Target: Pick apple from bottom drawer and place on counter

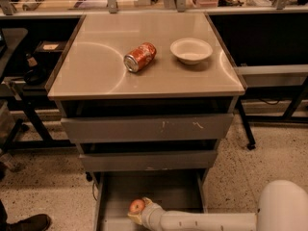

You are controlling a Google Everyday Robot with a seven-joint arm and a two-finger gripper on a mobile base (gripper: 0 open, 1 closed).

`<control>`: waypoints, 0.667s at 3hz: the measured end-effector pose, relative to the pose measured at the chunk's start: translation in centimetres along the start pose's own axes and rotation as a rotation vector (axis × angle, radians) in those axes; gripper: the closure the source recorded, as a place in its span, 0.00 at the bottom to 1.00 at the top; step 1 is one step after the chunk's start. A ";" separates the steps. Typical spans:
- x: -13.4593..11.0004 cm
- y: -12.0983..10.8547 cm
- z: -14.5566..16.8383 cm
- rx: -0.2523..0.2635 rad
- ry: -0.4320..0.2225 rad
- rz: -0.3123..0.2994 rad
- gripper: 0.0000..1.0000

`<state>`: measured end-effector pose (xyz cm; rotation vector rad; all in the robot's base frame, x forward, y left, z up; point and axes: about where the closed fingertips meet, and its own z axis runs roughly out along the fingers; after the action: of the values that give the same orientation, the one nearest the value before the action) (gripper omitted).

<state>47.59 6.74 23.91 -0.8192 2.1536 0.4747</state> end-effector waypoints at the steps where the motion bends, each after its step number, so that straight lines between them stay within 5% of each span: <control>1: 0.0 0.0 0.0 0.000 0.000 0.000 1.00; 2: -1.2 -0.2 -1.1 -0.001 0.008 0.008 1.00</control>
Offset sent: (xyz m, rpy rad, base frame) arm 0.0046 -0.0082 0.0412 -0.0034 0.0252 -0.0116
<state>47.76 6.50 25.49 -0.8147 2.1643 0.4772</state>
